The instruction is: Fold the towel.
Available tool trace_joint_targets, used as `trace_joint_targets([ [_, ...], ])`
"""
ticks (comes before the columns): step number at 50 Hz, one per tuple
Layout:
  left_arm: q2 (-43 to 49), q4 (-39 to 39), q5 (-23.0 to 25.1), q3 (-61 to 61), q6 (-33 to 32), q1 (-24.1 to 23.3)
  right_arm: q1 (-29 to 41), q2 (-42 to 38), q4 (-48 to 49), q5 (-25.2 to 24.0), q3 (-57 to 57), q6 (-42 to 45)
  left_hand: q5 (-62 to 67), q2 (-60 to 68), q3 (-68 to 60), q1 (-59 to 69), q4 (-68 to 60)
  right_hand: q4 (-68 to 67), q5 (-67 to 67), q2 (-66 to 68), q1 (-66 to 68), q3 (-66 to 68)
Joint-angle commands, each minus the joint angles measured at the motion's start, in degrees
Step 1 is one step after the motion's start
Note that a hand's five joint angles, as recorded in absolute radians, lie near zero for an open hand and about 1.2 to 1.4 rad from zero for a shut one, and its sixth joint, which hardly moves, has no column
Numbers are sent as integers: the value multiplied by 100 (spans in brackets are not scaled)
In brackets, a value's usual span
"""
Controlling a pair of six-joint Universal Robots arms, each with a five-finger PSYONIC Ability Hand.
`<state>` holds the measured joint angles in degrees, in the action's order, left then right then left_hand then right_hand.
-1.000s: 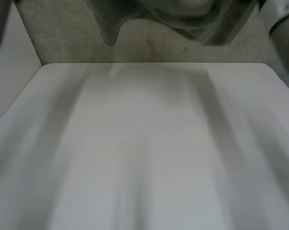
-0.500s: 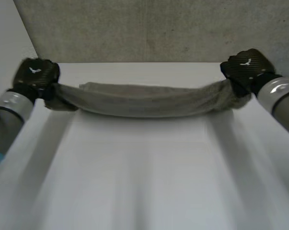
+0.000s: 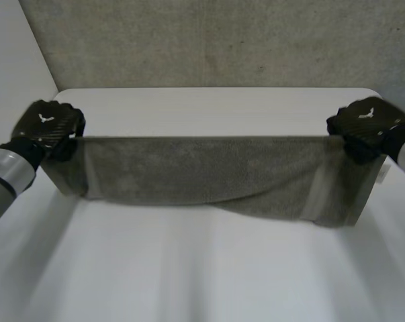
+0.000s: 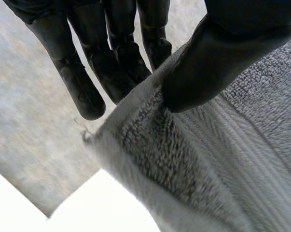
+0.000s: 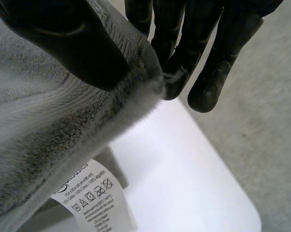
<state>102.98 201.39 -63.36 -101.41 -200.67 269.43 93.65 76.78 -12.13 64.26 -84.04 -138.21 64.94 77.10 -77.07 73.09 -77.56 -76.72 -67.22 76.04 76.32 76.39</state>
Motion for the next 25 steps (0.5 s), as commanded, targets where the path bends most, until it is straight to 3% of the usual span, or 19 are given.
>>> trace_joint_targets([
  [1, 959, -39, -28, 1007, -68, -75, 206, -917, 44, 385, 370, 189, 506, 290, -293, 691, -244, -328, -278, 396, 368, 361],
  [10, 1778, -250, -186, 2081, -148, -154, 478, -1885, 394, 578, 942, 137, 506, 290, -293, 691, -244, -328, -278, 396, 368, 361],
  [17, 2637, -645, -273, 3222, -604, -540, 680, -2307, 922, 868, 1223, -3, 506, 290, -293, 691, -244, -328, -278, 396, 368, 361],
  [25, 3271, -882, -537, 3935, -894, -593, 751, -2651, 1055, 991, 1628, -145, 506, 290, -293, 691, -244, -328, -278, 396, 368, 361],
])
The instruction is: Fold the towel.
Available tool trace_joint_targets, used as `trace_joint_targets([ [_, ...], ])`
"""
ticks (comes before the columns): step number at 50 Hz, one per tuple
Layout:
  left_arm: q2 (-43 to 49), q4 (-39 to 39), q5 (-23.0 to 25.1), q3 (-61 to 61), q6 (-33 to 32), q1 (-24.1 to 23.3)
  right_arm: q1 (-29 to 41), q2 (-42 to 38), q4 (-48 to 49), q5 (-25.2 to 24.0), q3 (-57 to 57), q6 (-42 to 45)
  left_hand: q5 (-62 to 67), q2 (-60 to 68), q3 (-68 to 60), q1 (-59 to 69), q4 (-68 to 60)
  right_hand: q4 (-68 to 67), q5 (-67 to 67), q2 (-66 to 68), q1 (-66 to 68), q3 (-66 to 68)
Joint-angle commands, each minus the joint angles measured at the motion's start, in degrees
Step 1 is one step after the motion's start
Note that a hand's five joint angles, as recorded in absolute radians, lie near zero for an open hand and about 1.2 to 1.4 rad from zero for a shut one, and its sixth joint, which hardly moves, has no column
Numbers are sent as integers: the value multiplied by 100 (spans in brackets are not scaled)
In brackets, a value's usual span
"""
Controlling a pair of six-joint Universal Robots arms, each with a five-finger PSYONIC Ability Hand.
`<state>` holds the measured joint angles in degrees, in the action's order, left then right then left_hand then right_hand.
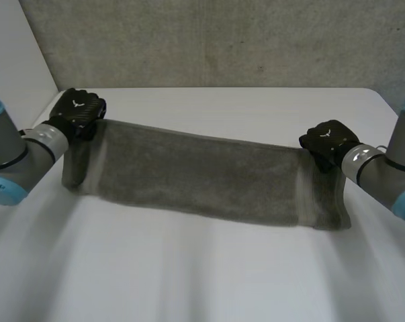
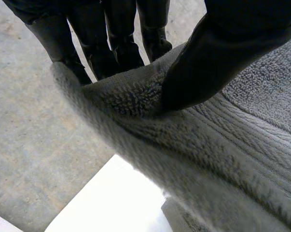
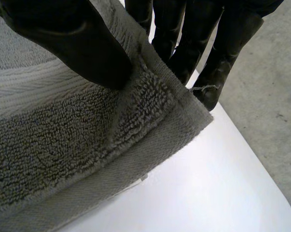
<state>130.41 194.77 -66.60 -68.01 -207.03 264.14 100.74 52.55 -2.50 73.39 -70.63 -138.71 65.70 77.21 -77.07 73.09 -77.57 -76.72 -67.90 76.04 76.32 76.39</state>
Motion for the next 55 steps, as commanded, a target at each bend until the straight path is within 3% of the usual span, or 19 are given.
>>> trace_joint_targets([
  [1, 529, -220, -213, 596, -259, -65, 60, -272, 92, 79, 331, -103, 430, 279, -293, 691, -243, -328, -210, 396, 368, 361],
  [10, 670, -281, -257, 649, -277, -109, 130, -492, 92, 97, 498, -86, 430, 279, -293, 691, -243, -328, -210, 396, 368, 361],
  [11, 670, -281, -257, 631, -277, -109, 148, -500, 92, 97, 507, -77, 430, 279, -293, 691, -243, 748, 867, -680, -709, -716],
  [12, 670, -281, -257, 631, -277, -109, 183, -501, 92, 88, 507, -77, 430, 279, -293, 691, -243, 3723, 3842, -3655, -3684, -3691],
  [13, 661, -299, -274, 613, -277, -109, 183, -501, 92, 88, 507, -77, -517, -668, 654, -256, 704, 3753, 3871, -3685, -3713, -3721],
  [14, 661, -299, -275, 613, -277, -109, 218, -483, 100, 79, 507, -86, -526, -678, 664, -266, 713, 6672, 6790, -6604, -6632, -6639],
  [16, 583, -316, -440, 570, -268, -117, 227, -457, 100, 61, 498, -94, -6570, -6721, 6707, -6309, 6757, 6672, 6790, -6604, -6632, -6639],
  [22, 127, -404, -1038, 429, -172, -153, 236, 7, 92, 70, 481, -418, -6548, -6700, 6686, -6288, 6735, 6672, 6790, -6604, -6632, -6639],
  [29, -681, -413, -1092, -115, 135, -153, 148, 1325, 74, -53, -159, -1596, -6548, -6700, 6686, -6288, 6735, 6672, 6790, -6604, -6632, -6639],
  [39, -1747, -404, -1066, -1391, 479, -135, 139, 2425, 56, -70, -1942, -1642, -6531, -6683, 6669, -6271, 6718, 6672, 6790, -6604, -6632, -6639],
  [47, -2239, -141, -1022, -2531, 488, -179, -316, 2470, 240, -228, -3086, -808, -6548, -6700, 6686, -6288, 6735, 5995, 6113, -5926, -5955, -5962],
  [55, -2362, 114, -1030, -2858, 488, -372, -722, 1733, 671, -457, -3176, -569, -6548, -6700, 6686, -6288, 6735, 4529, 4647, -4461, -4489, -4496],
])
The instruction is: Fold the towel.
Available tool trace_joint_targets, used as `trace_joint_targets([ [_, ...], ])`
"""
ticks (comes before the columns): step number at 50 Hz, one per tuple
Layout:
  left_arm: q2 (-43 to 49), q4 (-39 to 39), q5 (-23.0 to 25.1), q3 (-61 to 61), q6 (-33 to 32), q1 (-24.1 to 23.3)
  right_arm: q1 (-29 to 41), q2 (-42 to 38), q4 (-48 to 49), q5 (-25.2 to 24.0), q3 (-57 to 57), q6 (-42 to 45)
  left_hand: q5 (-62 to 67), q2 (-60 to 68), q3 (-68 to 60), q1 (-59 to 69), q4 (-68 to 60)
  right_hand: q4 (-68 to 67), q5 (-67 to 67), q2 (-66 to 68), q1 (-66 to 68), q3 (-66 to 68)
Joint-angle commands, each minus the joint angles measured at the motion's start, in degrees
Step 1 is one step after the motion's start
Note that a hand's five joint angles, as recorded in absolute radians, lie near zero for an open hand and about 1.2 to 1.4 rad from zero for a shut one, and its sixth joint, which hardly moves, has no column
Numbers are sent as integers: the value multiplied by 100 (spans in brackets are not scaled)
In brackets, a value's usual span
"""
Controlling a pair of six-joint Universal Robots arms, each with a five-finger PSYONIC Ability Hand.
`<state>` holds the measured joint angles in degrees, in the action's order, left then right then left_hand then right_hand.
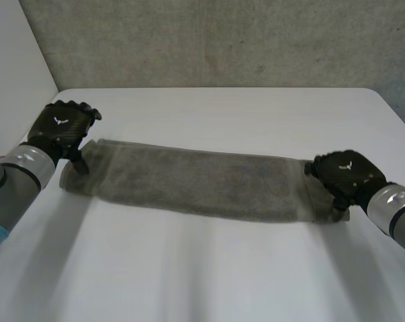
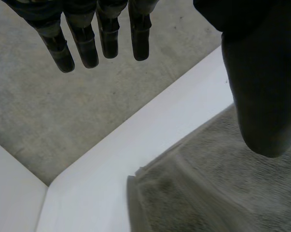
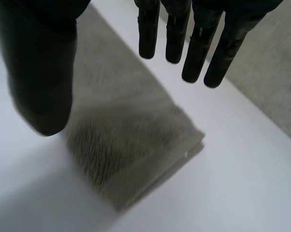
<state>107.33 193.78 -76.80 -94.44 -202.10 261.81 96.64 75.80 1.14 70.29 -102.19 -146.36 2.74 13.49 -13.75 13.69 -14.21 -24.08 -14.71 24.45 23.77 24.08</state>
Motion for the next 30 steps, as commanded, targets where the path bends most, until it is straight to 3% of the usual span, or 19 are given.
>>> trace_joint_targets([
  [1, -54, 257, -10, -242, -5, -147, -330, -741, 325, -138, 6, 204, -252, -328, 353, -347, 399, -786, -723, 750, 818, 786],
  [5, -54, 292, -10, -259, 4, -156, -339, -1015, 352, -112, 59, 239, -252, -328, 353, -347, 399, -1005, -942, 969, 1037, 1005],
  [10, -46, 310, -10, -268, 4, -139, -400, -1190, 387, -94, 103, 467, -252, -328, 353, -347, 399, -2633, -2570, 2597, 2665, 2633],
  [13, -46, 310, -10, -259, 4, -130, -427, -1199, 387, -94, 103, 538, -252, -328, 353, -347, 399, -2873, -2810, 2836, 2904, 2873],
  [15, -54, 318, -10, -251, 4, -113, -453, -1234, 387, -103, 147, 600, -252, -328, 353, -347, 399, -4293, -4230, 4256, 4324, 4293],
  [16, -54, 318, -10, -251, 4, -112, -453, -1234, 387, -103, 147, 600, -252, -328, 353, -347, 399, -4302, -4239, 4266, 4334, 4302],
  [17, -54, 318, -10, -251, 4, -95, -497, -1234, 387, -94, 182, 600, -252, -328, 353, -347, 399, -5451, -5389, 5415, 5483, 5451],
  [24, -63, 310, -10, -259, 4, -77, -945, -1120, 360, -33, 296, 617, -252, -328, 353, -347, 399, -5592, -5529, 5555, 5623, 5592],
  [30, -169, 310, -10, -321, 4, -51, -1939, -821, 237, -85, 745, 978, -252, -328, 353, -347, 399, -5592, -5529, 5555, 5623, 5592],
])
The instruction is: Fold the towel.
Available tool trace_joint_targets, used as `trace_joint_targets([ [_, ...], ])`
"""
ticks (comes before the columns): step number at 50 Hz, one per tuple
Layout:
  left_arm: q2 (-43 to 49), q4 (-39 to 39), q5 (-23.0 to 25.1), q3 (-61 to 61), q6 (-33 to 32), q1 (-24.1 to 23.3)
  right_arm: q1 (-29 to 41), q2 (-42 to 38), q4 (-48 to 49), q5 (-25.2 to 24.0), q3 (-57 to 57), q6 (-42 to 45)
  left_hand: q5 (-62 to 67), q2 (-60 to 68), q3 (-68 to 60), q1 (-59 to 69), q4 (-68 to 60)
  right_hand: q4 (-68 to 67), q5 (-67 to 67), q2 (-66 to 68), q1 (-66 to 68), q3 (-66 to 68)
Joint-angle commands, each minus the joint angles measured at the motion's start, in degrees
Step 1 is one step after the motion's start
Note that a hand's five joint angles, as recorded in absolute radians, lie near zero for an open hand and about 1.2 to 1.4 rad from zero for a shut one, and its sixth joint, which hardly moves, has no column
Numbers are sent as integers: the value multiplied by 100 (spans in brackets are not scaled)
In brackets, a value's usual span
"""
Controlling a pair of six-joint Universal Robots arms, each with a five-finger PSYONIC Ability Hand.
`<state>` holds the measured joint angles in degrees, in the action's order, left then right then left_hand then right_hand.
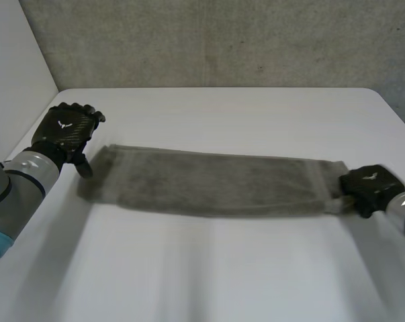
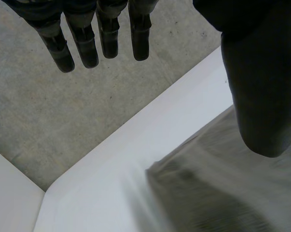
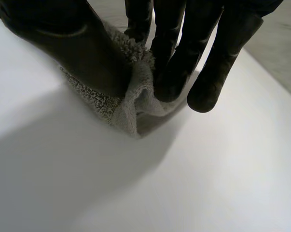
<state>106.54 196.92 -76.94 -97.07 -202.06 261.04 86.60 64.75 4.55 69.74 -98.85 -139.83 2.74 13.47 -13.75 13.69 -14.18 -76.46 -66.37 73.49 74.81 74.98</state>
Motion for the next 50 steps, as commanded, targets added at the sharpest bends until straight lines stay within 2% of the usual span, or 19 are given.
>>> trace_joint_targets([
  [1, -107, -4, 3, -75, 0, 52, -1135, 336, -216, -40, 636, 525, -252, -326, 353, -347, 397, -354, -363, 651, 519, 502],
  [10, -204, -4, 3, -110, 0, 123, -882, 389, -1316, -40, 2387, 597, -252, -326, 353, -347, 397, -354, -363, 651, 519, 502],
  [13, -213, 5, -5, -110, 0, 114, -179, 468, -1439, -5, 2888, 131, -252, -326, 353, -347, 397, -354, -363, 651, 519, 502],
  [15, -221, -4, -5, -110, 0, 105, 861, 425, -1413, 39, 3177, -280, -252, -326, 353, -347, 397, -354, -363, 651, 519, 502],
  [16, -221, -4, -5, -110, 0, 105, 867, 424, -1413, 39, 3178, -282, -252, -326, 353, -347, 397, -354, -363, 651, 519, 502],
  [18, -283, -4, -14, -128, 9, 88, 2135, 127, -1369, 66, 3336, -422, -252, -326, 353, -347, 397, -354, -363, 651, 519, 502],
  [19, -283, -4, -14, -128, 9, 88, 2141, 125, -1369, 66, 3337, -422, -252, -326, 353, -347, 397, -354, -363, 651, 519, 502],
  [20, -300, -4, -14, -128, 9, 70, 2864, -188, -1325, 179, 3450, -414, -252, -326, 353, -347, 397, -354, -363, 651, 519, 502],
  [21, -300, -4, -14, -128, 9, 70, 2871, -191, -1325, 180, 3451, -414, -252, -326, 353, -347, 397, -354, -363, 651, 519, 502],
  [23, -309, 5, -14, -172, 9, 52, 4078, -943, -1194, 556, 3757, -405, -252, -326, 353, -347, 397, -354, -363, 651, 519, 502],
  [27, -309, 5, -14, -189, 9, 44, 4778, -1756, -1017, 953, 4049, -317, -252, -326, 353, -347, 397, -354, -363, 651, 519, 502],
  [28, -309, -4, -14, -198, 9, 44, 4961, -2060, -939, 1119, 4153, -204, -252, -326, 353, -347, 397, 1039, 1030, -742, -874, -891],
  [29, -309, -4, -14, -198, 9, 44, 4963, -2063, -938, 1120, 4154, -203, -252, -326, 353, -347, 397, 1053, 1044, -756, -888, -905],
  [31, -309, 5, -14, -207, 9, 44, 5077, -2195, -842, 1409, 4189, 86, -252, -326, 353, -347, 397, 5424, 5414, -5126, -5259, -5276],
  [32, -309, 5, -14, -207, 9, 44, 5077, -2195, -842, 1410, 4189, 87, -252, -326, 353, -347, 397, 5443, 5434, -5146, -5278, -5295],
  [33, -318, -4, -14, -207, 9, 44, 5068, -2108, -807, 1489, 4154, 131, -252, -326, 353, -347, 397, 6646, 6637, -6349, -6481, -6498],
  [40, -344, -4, -14, -110, 0, 8, 4576, -1096, -552, 1516, 3442, -317, -252, -326, 353, -347, 397, 6646, 6637, -6349, -6481, -6498],
  [42, -344, 5, -14, -6, 0, -123, 4138, -554, -394, 1507, 2891, -597, -252, -326, 353, -347, 397, 6646, 6637, -6349, -6481, -6498],
  [50, -327, -4, -58, 197, 9, -650, 3400, 256, -218, 1385, 1336, -879, -252, -326, 353, -347, 397, 6646, 6637, -6349, -6481, -6498],
])
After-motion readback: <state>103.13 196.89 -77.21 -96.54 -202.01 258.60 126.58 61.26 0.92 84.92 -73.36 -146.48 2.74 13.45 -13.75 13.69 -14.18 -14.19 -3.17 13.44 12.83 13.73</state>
